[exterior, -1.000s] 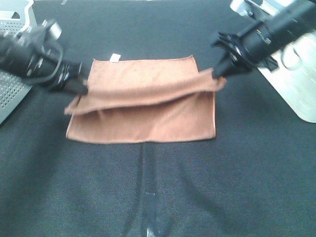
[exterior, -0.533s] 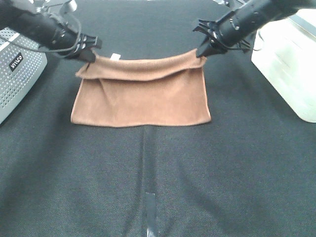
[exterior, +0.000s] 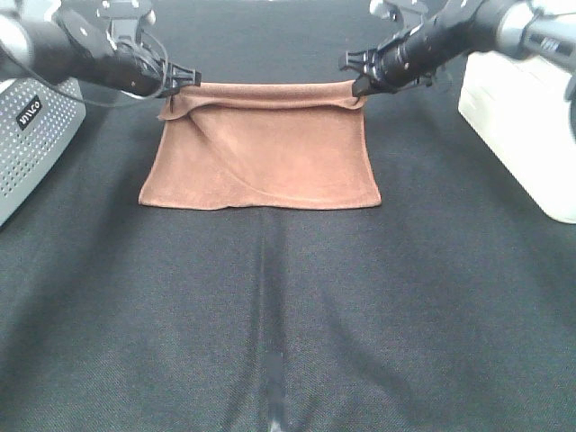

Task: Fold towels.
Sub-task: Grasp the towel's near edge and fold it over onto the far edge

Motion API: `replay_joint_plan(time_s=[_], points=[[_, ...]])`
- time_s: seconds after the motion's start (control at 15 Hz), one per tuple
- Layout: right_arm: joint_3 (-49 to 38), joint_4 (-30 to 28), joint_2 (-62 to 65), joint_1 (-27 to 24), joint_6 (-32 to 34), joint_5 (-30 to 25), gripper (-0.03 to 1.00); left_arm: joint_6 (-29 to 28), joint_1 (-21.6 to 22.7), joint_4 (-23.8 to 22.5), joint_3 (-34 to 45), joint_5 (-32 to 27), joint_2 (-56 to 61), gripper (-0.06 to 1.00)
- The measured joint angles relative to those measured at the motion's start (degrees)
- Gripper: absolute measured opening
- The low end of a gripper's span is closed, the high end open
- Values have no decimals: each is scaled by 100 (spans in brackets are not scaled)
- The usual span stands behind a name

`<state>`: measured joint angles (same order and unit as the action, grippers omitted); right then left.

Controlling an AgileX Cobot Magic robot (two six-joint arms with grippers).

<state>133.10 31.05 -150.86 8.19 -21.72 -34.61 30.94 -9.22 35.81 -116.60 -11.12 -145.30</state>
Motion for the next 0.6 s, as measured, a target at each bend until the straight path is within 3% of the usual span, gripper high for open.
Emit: replay_joint_plan(time_s=[0.2, 0.33, 0.47, 0.53, 0.6], points=[[17, -6, -304, 0, -52, 544, 0, 0, -23, 0, -435, 132, -458, 2], [17, -6, -321, 0, -57, 625, 16, 0, -23, 0, -470, 166, -487, 23], [23, -6, -321, 0, -57, 619, 45, 0, -23, 0, -476, 178, -487, 52], [23, -6, -321, 0, -57, 619, 45, 0, -23, 0, -476, 178, -487, 52], [23, -6, -315, 0, -57, 516, 55, 0, -23, 0, -476, 57, -481, 64]])
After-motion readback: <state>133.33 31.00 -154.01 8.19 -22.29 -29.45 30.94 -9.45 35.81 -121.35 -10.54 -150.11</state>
